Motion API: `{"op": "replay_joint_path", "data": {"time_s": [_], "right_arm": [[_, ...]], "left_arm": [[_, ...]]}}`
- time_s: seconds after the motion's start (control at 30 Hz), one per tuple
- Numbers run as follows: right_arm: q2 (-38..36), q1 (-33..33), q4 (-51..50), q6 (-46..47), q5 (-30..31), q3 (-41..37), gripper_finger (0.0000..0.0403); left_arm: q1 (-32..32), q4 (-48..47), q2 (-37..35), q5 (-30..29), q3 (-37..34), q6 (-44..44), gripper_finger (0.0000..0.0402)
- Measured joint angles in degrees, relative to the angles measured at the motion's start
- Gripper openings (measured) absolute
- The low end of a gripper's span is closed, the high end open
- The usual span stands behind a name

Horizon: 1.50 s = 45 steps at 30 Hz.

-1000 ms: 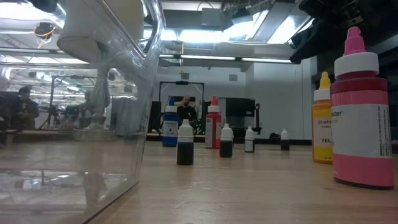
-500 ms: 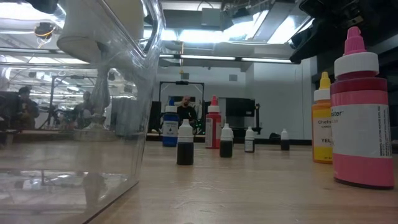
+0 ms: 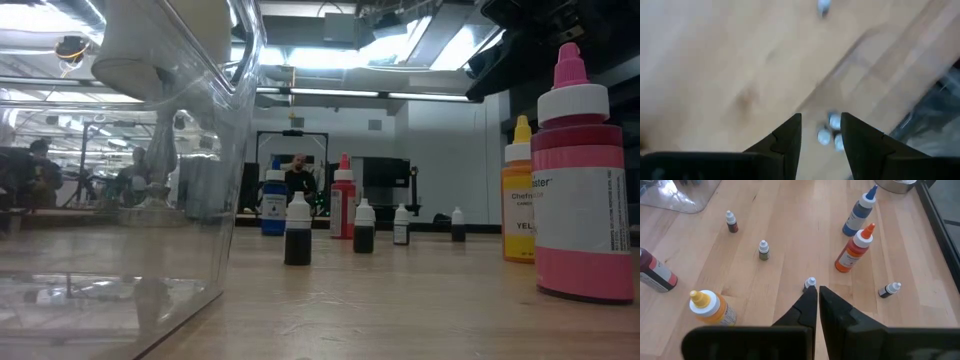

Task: Pick & Place food coloring
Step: Put the small red food coloring bottle into the bin

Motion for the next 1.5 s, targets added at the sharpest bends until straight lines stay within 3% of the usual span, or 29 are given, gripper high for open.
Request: {"op": "replay_joint_path", "data": {"time_s": [0.07, 0.23, 0.43, 0.63, 1.07, 1.23, 1.5], "right_arm": [[0.00, -0.01, 0.00, 0.02, 0.00, 0.00, 0.0023], [0.00, -0.02, 0.00, 0.02, 0.00, 0.00, 0.0023], [0.00, 0.00, 0.00, 0.30, 0.00, 0.00, 0.0023], [0.00, 0.00, 0.00, 1.63, -0.01, 0.00, 0.0023], [0.00, 0.00, -0.07, 1.57, -0.48, 0.00, 0.0023], [0.00, 0.00, -0.11, 1.53, -1.67, 0.00, 0.0023], [0.00, 0.00, -0.63, 1.29, -1.68, 0.00, 0.0023]], "left_arm": [[1.80, -2.32, -0.02, -0.26, 2.94, 2.63, 0.0130], [7.81, -0.62, -0.04, 6.05, 5.12, 14.49, 0.0120], [14.35, 5.86, -0.02, 3.90, 5.12, 26.59, 0.0114], [18.79, 13.36, 0.27, 5.74, 3.01, 33.86, 0.0120], [23.58, 27.04, 0.82, 16.20, -10.59, 36.30, 0.0192], [23.84, 31.36, 0.81, 16.60, -14.69, 35.94, 0.0218], [23.79, 37.20, 3.97, 17.95, -17.83, 35.57, 0.0223]]}}
